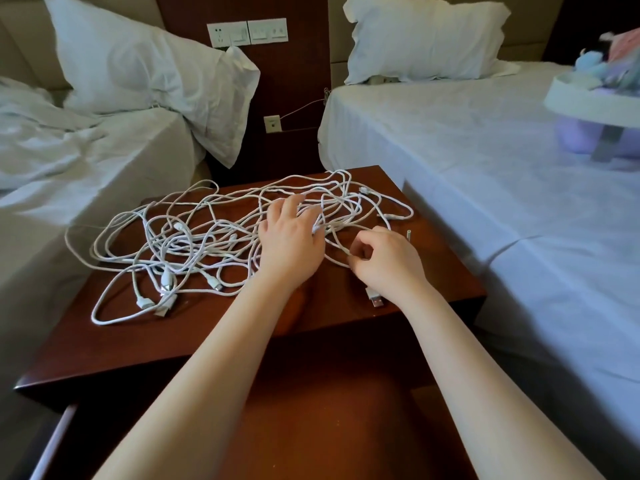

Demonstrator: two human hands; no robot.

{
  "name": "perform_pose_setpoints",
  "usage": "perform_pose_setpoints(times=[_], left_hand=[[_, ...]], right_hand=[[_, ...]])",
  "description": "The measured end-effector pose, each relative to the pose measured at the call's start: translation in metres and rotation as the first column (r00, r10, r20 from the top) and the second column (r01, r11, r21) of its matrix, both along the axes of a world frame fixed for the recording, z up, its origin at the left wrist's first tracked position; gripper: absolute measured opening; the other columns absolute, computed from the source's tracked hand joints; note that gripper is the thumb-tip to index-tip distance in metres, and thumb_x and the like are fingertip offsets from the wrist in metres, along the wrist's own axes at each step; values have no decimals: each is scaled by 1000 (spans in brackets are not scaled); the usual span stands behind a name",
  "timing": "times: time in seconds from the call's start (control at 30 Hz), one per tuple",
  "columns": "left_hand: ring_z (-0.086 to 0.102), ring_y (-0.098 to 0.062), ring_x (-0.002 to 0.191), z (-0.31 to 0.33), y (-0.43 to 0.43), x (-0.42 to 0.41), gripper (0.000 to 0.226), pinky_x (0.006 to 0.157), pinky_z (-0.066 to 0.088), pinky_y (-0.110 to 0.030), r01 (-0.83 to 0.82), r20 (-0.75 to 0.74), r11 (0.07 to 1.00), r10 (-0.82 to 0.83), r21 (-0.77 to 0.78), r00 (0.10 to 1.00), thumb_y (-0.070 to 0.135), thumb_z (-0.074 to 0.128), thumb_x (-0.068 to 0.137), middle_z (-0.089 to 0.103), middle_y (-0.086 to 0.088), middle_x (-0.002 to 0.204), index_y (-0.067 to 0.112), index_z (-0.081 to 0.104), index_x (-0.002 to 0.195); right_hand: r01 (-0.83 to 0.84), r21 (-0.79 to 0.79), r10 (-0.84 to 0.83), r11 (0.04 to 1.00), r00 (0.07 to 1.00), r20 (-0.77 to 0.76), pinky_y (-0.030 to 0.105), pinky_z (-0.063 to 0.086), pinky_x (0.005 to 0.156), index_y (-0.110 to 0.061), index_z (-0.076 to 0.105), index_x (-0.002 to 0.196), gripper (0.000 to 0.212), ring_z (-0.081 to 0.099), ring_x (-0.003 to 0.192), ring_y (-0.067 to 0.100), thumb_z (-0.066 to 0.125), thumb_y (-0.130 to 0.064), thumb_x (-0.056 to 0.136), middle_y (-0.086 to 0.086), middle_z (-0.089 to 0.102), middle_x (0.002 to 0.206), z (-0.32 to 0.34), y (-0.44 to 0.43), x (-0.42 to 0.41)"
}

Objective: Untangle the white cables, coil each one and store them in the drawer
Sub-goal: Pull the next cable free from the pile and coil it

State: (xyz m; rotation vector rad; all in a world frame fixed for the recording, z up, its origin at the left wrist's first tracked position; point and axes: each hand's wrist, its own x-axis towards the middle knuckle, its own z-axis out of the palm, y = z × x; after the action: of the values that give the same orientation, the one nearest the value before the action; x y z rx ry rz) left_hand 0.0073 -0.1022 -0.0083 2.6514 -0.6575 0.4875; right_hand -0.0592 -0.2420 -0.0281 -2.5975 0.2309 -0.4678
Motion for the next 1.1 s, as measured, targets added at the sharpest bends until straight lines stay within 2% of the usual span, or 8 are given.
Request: perform_pose_setpoints(times=[0.2,0.37,0.53,0.67,0.77,0.87,0.97,1.1], left_hand=[[22,-23,137,19,-33,31,32,108,22,-52,145,-169,982,-124,117,978,31,38,99,38,5,146,29,66,116],[41,-28,122,24,-44,53,18,99,37,-49,203,-277,963,-149,177,949,31,57,88,55,2,120,29,64,72],[55,-17,104,48,-34,43,16,83,46,-30,153,-51,968,-166,-196,985,19,58,90,62,-1,107,9,70,88],[62,-8,61,71,-14,2,11,57,50,-19,190,-154,819,-320,-542,935,13,54,95,65,1,73,4,61,93],[55,-10,46,71,8,-25,12,47,47,-20,172,-214,771,-372,-614,903,12,54,95,63,-5,64,1,60,91],[49,-9,44,58,29,-41,11,44,42,-20,120,-275,724,-402,-680,873,11,56,95,60,-5,61,3,60,89],[49,-10,45,45,46,-51,10,45,40,-20,82,-318,675,-446,-733,836,11,57,94,59,-4,59,6,59,86],[48,-13,48,35,60,-59,11,49,42,-20,114,-304,653,-491,-749,816,12,58,94,60,-2,58,8,60,83]], right_hand=[[-3,33,3,999,1000,-9,19,34,55,-29,62,87,4,48,83,9,63,-32,90,-14,46,83,0,-2,4],[-2,54,1,999,1000,9,22,38,59,-26,66,87,5,51,84,10,64,-31,88,-12,49,86,0,-2,2],[-3,73,3,997,1000,1,18,35,55,-28,59,82,9,51,74,7,63,-29,90,-13,52,80,3,-1,-2],[-7,65,8,998,1000,-27,20,41,67,-29,58,89,4,53,83,7,57,-30,92,-12,52,91,4,1,-3],[-9,133,2,991,999,54,18,39,65,-26,60,106,16,54,87,7,58,-31,91,-9,54,96,7,3,-4],[-57,185,-6,981,946,324,15,37,58,-22,56,122,33,52,72,2,64,-26,90,-9,54,92,15,11,-3],[-159,123,78,979,864,498,8,44,64,-22,50,135,49,51,72,-1,67,-20,89,-7,54,107,23,24,-1],[-228,-27,199,973,782,591,20,52,69,-16,63,127,36,56,89,8,56,-16,91,4,58,112,24,36,3]])
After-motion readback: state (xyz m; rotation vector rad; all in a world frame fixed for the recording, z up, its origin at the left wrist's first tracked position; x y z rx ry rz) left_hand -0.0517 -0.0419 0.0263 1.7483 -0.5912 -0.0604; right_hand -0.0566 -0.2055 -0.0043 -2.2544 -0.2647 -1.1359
